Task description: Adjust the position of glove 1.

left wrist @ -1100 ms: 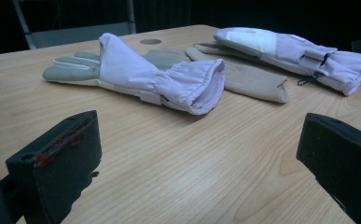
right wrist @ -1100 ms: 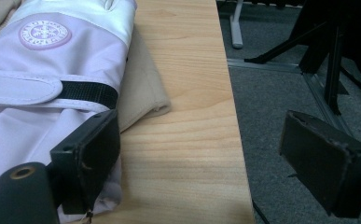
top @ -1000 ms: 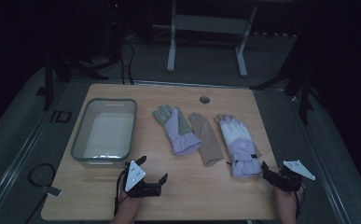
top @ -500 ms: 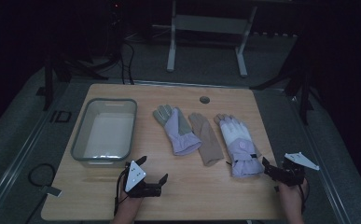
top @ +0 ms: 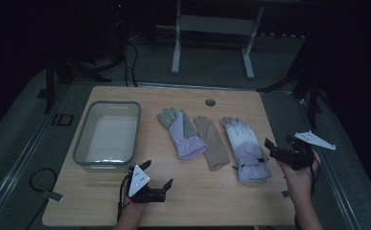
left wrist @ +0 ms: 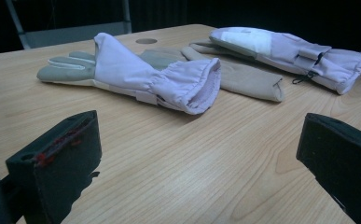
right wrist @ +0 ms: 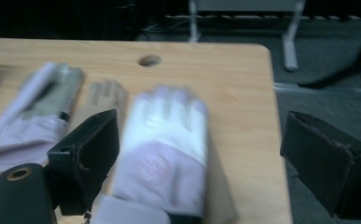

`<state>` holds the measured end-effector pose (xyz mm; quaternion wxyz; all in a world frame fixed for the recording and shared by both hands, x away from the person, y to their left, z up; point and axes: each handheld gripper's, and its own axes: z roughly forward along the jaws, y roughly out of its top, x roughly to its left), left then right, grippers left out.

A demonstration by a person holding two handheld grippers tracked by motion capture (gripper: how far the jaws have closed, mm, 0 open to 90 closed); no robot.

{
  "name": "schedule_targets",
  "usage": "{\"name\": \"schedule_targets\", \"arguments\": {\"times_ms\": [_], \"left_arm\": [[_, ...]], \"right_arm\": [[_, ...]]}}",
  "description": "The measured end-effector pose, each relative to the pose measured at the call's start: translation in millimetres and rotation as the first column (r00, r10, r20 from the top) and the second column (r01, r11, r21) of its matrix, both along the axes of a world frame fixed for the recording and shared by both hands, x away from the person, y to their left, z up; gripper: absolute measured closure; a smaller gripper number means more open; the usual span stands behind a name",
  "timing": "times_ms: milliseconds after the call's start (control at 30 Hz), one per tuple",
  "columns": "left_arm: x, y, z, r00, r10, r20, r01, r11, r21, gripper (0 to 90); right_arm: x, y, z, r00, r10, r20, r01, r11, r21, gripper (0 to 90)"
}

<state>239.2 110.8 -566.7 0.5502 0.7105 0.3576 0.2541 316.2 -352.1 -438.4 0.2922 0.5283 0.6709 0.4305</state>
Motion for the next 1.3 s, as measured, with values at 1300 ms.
{"name": "schedule_targets", "arguments": {"times_ms": [1300], "left_arm": [[-0.6,0.6,0.0,0.9998,-0.022,-0.001,0.022,0.9997,-0.007,0.0]], "right_arm": [[97.4,184.8,-10.8,0.8947,0.418,-0.157,-0.438,0.89,-0.129,35.7]]}}
